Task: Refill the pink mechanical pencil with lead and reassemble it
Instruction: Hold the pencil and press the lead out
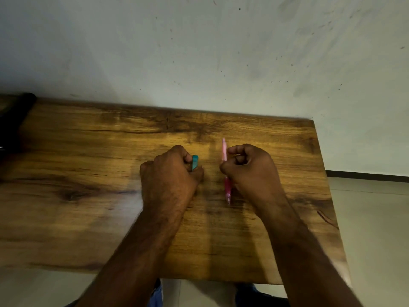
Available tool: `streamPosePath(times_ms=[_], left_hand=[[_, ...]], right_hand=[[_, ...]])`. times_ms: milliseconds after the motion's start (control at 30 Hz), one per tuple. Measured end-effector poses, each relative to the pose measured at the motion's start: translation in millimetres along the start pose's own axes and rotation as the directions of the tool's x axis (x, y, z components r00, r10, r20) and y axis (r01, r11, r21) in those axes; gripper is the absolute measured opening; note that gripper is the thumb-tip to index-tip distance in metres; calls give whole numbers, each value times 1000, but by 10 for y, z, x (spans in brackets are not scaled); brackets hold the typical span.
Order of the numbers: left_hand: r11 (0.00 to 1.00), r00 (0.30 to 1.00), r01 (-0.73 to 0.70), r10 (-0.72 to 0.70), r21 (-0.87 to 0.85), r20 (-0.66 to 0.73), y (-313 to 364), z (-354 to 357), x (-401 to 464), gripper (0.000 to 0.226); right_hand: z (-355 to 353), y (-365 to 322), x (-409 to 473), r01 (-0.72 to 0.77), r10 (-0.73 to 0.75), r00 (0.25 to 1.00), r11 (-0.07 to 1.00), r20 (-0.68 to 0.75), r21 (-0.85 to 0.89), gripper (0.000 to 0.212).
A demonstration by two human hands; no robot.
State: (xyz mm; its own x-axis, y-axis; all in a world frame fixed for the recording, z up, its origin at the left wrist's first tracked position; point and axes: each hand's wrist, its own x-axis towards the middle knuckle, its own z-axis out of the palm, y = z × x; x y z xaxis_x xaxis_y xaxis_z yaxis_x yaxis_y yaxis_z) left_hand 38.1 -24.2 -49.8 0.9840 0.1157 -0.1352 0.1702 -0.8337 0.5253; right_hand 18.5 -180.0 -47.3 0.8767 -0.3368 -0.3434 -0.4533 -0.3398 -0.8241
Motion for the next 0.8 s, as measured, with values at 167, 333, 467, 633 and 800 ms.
streamPosePath(times_ms=[167, 333, 467, 633, 800], left_hand=[[1000, 1000, 8, -8, -9, 28, 3, -26, 7, 29], [997, 1000, -13, 13, -80, 0, 22, -55, 7, 29], [961, 994, -100, 84, -258, -72, 75, -74, -19, 22], [926, 987, -154, 127, -344, -100, 112, -55, -43, 14], [911, 986, -164, 142, -379, -86, 110, -37, -47, 9]], right_hand=[[-63, -71, 8, -117, 78, 992, 832, 95, 542, 17], [-146, -87, 15, -156, 32, 987, 485, 160, 860, 24], [-195, -109, 12, -148, -61, 984, 220, 165, 964, 22], [-236, -130, -21, -153, -139, 978, 46, 158, 987, 39], [-222, -143, -42, -157, -118, 981, -26, 153, 987, 54]])
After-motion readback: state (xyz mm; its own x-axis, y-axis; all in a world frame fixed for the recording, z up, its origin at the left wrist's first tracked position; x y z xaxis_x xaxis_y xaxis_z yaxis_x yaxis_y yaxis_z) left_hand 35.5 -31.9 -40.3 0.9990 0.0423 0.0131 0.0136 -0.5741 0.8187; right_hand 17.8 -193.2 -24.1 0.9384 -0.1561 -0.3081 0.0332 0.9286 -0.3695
